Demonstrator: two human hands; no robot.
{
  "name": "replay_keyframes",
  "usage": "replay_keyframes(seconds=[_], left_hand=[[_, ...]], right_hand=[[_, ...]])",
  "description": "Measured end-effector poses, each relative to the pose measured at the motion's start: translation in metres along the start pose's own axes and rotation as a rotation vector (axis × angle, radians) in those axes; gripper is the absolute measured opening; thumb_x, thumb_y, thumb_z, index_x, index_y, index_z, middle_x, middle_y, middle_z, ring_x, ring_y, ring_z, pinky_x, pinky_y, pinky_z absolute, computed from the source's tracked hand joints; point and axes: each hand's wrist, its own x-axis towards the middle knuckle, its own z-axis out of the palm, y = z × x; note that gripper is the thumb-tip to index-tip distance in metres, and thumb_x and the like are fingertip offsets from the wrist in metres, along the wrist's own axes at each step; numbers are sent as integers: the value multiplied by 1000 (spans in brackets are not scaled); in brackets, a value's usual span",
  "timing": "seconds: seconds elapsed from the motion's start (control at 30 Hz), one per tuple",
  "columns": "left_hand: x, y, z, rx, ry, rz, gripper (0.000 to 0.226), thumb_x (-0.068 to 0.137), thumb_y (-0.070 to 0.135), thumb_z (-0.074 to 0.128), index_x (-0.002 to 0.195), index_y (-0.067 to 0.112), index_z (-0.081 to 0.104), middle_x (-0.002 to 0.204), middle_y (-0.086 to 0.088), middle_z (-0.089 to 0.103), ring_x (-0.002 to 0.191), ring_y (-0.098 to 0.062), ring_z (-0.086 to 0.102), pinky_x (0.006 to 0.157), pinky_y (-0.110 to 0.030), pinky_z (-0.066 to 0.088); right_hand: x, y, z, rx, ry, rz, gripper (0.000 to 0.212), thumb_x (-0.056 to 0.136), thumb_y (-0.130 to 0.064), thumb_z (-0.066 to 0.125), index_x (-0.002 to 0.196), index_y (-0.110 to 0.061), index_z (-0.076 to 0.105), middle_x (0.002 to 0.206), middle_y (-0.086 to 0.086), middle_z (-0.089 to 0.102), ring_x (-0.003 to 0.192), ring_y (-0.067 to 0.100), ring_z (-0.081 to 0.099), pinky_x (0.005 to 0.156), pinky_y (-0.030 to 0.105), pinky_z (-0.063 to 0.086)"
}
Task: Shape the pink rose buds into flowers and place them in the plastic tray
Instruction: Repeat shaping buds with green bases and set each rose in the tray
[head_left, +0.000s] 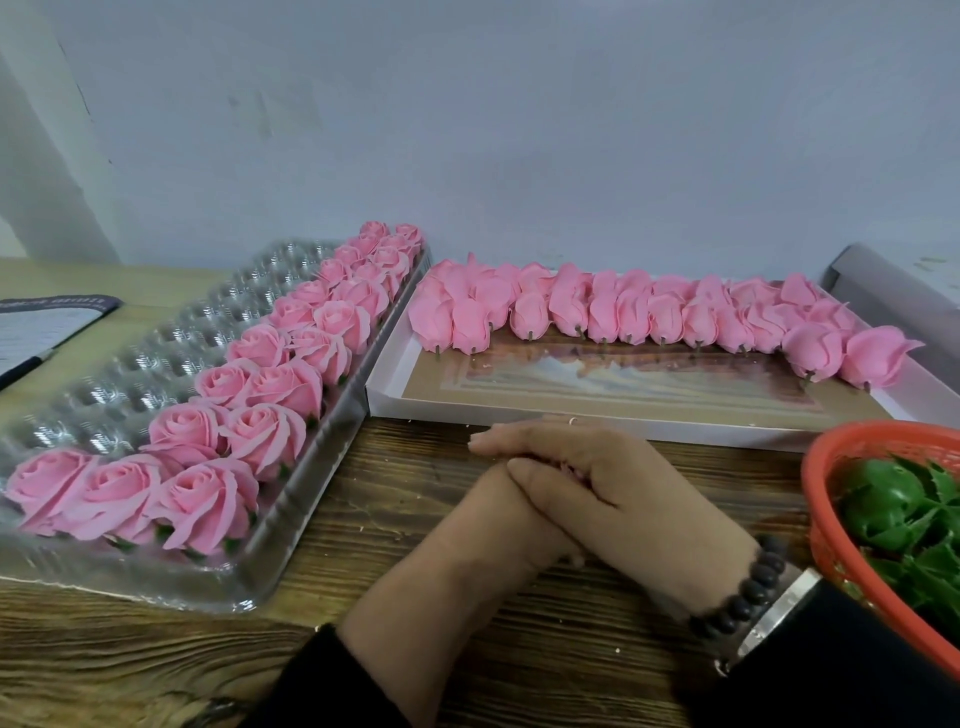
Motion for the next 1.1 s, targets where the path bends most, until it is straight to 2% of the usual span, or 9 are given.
replay_keyframes(seconds=[0.13,0.2,0.27,0.43,0.57,0.83,0.97,1.03,1.1], left_hand=[[2,10,-6,-255,-111,37,25,81,-3,63,82,22,61,74,11,68,76,7,63,64,-7,46],[4,7,-4,-334,-35,66,7,80,4,66,80,11,65,74,4,70,74,-4,66,64,-16,52],[6,6,-2,-379,40,107,12,75,9,63,82,0,66,77,-4,69,76,-13,65,67,-24,54],[6,6,2,-317,103,131,8,82,-2,61,78,3,66,74,-5,70,66,-9,66,56,-15,50],[7,5,6,-243,126,162,34,86,0,57,69,28,62,68,13,68,66,2,64,55,-9,46],[6,13,8,-451,71,50,33,86,-16,48,85,15,61,70,10,68,71,5,64,60,-7,47],[2,16,6,-293,-62,-4,32,84,-11,55,97,18,58,91,11,60,83,17,56,74,-6,47],[0,14,1,-307,-141,-55,34,78,-11,61,74,22,67,79,6,67,76,1,62,70,-17,53],[-3,11,-2,-305,-198,-95,38,78,-6,61,50,20,63,55,4,62,56,-10,59,57,-22,49]], right_hand=[[-2,4,-1,-21,73,-4,44,72,-56,53,116,-55,50,113,-21,62,108,-4,54,96,23,44],[-2,6,0,57,120,-16,50,67,-56,64,114,-55,47,113,-24,61,109,-7,53,97,24,44],[-3,8,3,121,147,-28,56,64,-57,68,115,-55,47,113,-25,61,108,-6,55,95,26,46],[-2,4,8,221,307,-54,36,75,-63,43,107,-53,55,110,-27,62,101,-4,59,83,16,45],[0,2,14,170,388,-60,34,81,-53,40,102,-42,63,103,-24,65,102,-4,58,89,17,43],[0,3,12,61,255,33,36,73,-58,49,103,-44,63,113,-25,60,110,-6,51,96,19,41],[2,5,5,31,115,51,30,80,-43,47,102,-41,67,119,-28,56,112,-13,47,100,14,34],[1,5,3,65,-1,51,28,85,-41,47,102,-42,68,116,-31,57,94,-3,62,81,18,49],[-2,3,1,141,-59,49,25,85,-41,48,105,-45,64,114,-29,59,55,11,65,45,20,48]])
